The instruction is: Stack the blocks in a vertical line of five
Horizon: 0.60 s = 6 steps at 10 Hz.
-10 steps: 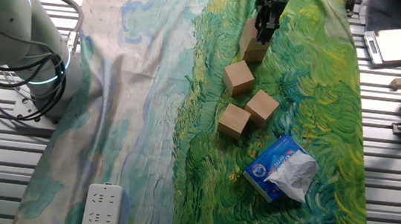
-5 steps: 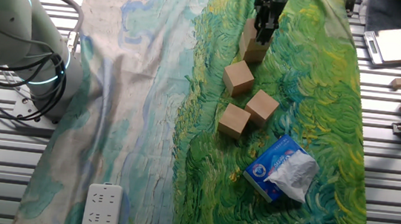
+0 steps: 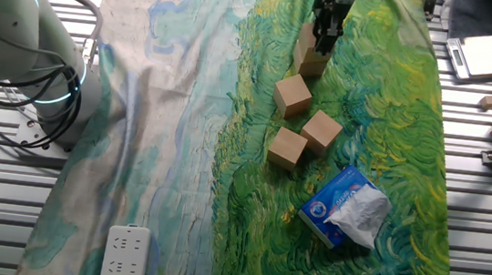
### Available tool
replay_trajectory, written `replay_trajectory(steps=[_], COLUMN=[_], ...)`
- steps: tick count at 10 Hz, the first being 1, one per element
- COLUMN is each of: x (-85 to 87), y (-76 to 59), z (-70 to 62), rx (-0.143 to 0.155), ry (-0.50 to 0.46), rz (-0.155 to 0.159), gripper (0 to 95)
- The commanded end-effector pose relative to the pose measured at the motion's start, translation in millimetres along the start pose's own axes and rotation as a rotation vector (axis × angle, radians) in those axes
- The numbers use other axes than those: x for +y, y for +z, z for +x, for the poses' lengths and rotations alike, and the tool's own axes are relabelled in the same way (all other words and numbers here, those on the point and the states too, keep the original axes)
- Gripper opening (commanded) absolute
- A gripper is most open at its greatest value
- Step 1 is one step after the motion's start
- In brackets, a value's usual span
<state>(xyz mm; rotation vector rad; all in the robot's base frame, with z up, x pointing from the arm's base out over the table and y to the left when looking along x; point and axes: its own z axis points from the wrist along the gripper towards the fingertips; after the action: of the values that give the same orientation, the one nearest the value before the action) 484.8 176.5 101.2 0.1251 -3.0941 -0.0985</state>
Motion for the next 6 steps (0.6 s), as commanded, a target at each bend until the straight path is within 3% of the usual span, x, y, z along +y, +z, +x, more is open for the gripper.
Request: replay_trajectory(steps=[1,6], x=[0.2,0.1], y=[0.6,0.9], z=[0.2,0.7], rx=[0.0,0.0], ry=[-0.009,-0.022], rz=[-0.002,-0.002], gripper=[76.0,76.0])
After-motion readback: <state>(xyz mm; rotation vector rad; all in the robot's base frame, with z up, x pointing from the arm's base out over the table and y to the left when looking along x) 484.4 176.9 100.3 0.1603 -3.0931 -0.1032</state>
